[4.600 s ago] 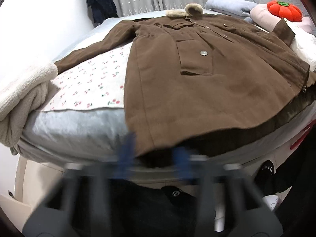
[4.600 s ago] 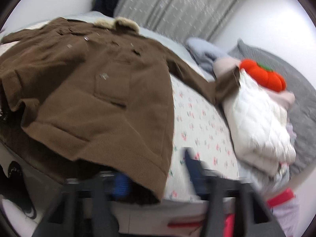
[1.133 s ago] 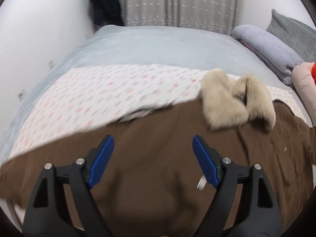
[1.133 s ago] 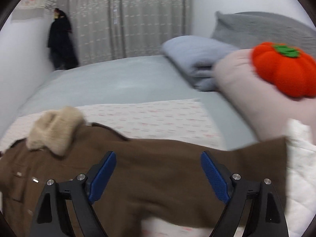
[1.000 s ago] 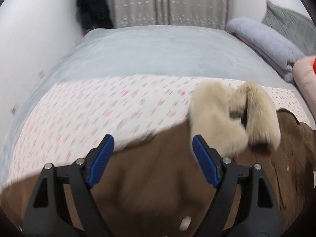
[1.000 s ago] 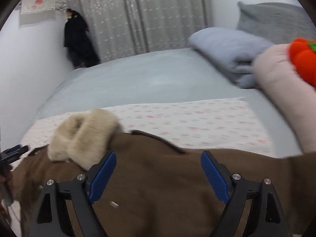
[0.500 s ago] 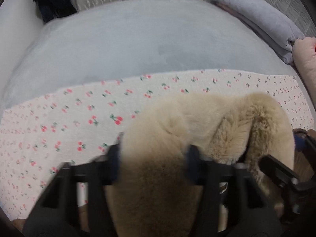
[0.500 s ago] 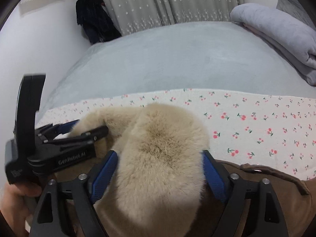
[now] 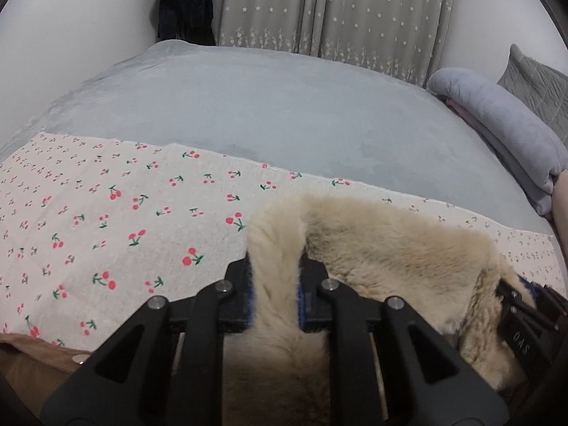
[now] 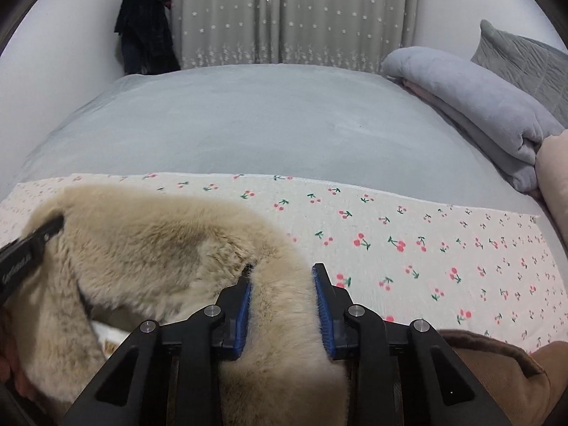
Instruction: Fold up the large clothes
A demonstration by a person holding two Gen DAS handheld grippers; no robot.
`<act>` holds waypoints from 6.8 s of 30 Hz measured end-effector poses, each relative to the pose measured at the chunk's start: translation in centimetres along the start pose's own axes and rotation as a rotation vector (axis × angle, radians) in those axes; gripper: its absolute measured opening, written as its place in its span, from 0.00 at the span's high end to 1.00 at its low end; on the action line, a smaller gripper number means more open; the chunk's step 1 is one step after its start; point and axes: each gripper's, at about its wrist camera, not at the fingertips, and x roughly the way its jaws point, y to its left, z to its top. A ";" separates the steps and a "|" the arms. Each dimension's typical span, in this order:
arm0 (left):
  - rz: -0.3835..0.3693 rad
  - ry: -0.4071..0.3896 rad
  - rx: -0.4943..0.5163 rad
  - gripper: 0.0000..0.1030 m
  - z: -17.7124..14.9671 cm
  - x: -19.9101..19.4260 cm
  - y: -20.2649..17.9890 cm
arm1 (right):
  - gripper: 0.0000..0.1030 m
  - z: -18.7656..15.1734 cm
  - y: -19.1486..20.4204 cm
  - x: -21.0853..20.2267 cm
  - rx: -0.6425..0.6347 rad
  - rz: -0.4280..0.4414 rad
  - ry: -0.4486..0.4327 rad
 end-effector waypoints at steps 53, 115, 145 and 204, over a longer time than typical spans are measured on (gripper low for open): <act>-0.101 0.181 0.080 0.09 -15.9 -25.9 3.8 | 0.11 -15.9 -25.2 -31.8 0.211 -0.143 -0.011; -0.203 0.150 -0.099 0.01 -19.8 -30.4 12.9 | 0.93 2.2 -0.5 -36.5 -0.109 0.330 -0.061; -0.405 0.224 0.019 0.21 -12.5 -21.7 6.0 | 0.35 -6.1 -9.3 -23.2 0.033 0.242 0.148; -0.227 0.218 0.148 0.46 -18.5 -19.7 3.4 | 0.50 -18.1 -11.5 -17.9 -0.079 0.084 0.216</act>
